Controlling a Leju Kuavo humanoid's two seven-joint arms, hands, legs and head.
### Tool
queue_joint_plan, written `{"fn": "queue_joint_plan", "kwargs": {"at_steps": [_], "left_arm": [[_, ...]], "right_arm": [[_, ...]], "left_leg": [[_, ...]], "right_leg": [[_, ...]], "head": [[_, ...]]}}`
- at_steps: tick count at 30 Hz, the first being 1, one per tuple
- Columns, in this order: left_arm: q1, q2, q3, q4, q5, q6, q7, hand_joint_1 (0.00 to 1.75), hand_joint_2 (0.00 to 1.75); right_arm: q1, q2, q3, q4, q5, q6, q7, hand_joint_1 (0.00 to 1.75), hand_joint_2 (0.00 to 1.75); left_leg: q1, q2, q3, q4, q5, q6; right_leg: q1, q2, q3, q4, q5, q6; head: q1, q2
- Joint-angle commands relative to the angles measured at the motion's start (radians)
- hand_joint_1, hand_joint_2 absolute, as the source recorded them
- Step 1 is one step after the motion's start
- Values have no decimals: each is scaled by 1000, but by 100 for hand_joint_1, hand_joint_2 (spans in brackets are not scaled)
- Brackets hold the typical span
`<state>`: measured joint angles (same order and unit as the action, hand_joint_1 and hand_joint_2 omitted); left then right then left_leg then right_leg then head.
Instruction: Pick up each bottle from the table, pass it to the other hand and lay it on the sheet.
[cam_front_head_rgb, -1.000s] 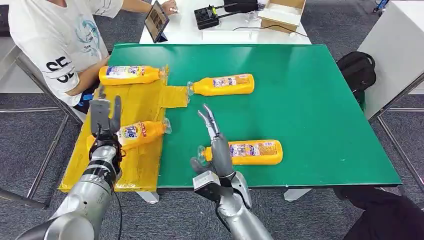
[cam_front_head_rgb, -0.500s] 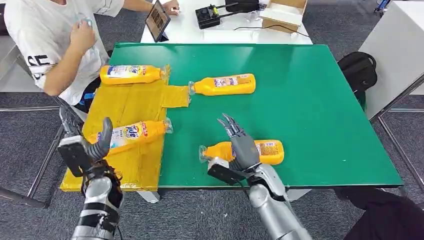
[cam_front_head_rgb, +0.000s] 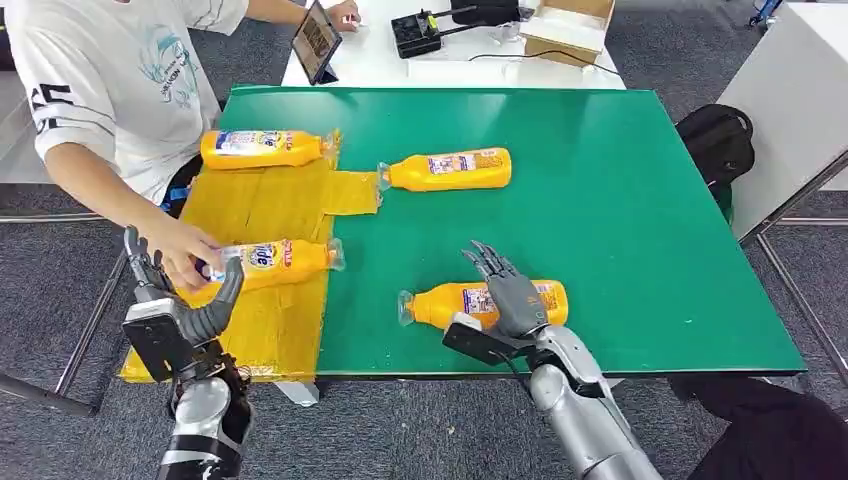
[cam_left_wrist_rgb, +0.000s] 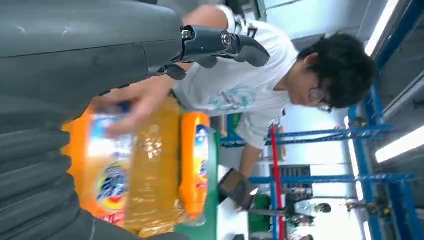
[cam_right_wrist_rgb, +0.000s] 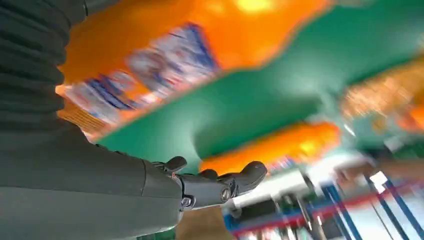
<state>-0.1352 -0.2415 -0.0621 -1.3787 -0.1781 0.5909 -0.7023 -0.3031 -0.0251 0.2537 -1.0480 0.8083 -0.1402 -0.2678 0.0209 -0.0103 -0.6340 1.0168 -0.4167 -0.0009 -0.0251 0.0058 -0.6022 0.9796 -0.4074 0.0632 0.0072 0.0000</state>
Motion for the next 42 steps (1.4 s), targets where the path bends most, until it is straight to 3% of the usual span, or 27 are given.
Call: {"fn": "queue_joint_plan", "kwargs": {"at_steps": [1,19,27,30,31,32,33,35,38,42], "left_arm": [[-19,9,-66,90,-8,-4,4,0,175],[-69,-4,-107,186,-4,-30,4,0,175],[-110,-21,-118,251,6,-60,4,0,175],[-120,-21,-126,264,11,-54,4,0,175],[-120,-20,-127,264,13,-49,4,0,175],[-120,-19,-129,264,13,-49,4,0,175],[-121,-20,-128,265,16,-51,4,0,175],[-122,-19,-129,268,14,-52,4,0,175],[-126,-22,-127,274,15,-55,4,0,175],[-126,-22,-127,274,15,-55,4,0,175]], "right_arm": [[-75,-99,-10,224,-5,80,-5,0,175],[-188,-160,-14,401,-4,134,30,0,175],[-283,-122,11,545,5,177,53,3,175],[-294,-79,-3,577,-14,130,31,38,175],[-288,-60,-12,575,-20,91,20,61,175],[-284,-48,-12,574,-18,73,18,120,175],[-279,-38,-14,569,-21,61,11,133,175],[-272,-32,-14,562,-22,52,0,141,175],[-255,-21,-27,544,-39,40,-34,171,175],[-255,-21,-27,544,-39,40,-34,171,175]], "left_leg": [[0,-1,5,-1,-1,1],[-1,2,10,-1,-1,2],[-1,3,9,0,-1,2],[-1,4,10,-1,-1,2],[-1,4,10,-1,-1,2],[-1,3,9,-1,0,1],[0,5,10,-1,-1,2],[-1,4,9,-1,0,1],[-1,3,10,-1,-1,1],[0,2,9,-1,0,2]], "right_leg": [[0,-3,6,-2,-1,-2],[-1,0,10,-2,0,-3],[0,1,8,-1,1,-1],[0,2,9,-2,1,-2],[0,2,8,-1,1,-2],[0,2,7,-1,1,-1],[1,3,8,-2,1,-2],[0,2,7,-1,1,-1],[0,1,8,-1,1,-2],[1,0,7,-1,0,-1]], "head": [[0,0],[0,0],[0,0],[0,0],[0,0],[0,0],[0,0],[0,0],[0,0],[0,0]]}}
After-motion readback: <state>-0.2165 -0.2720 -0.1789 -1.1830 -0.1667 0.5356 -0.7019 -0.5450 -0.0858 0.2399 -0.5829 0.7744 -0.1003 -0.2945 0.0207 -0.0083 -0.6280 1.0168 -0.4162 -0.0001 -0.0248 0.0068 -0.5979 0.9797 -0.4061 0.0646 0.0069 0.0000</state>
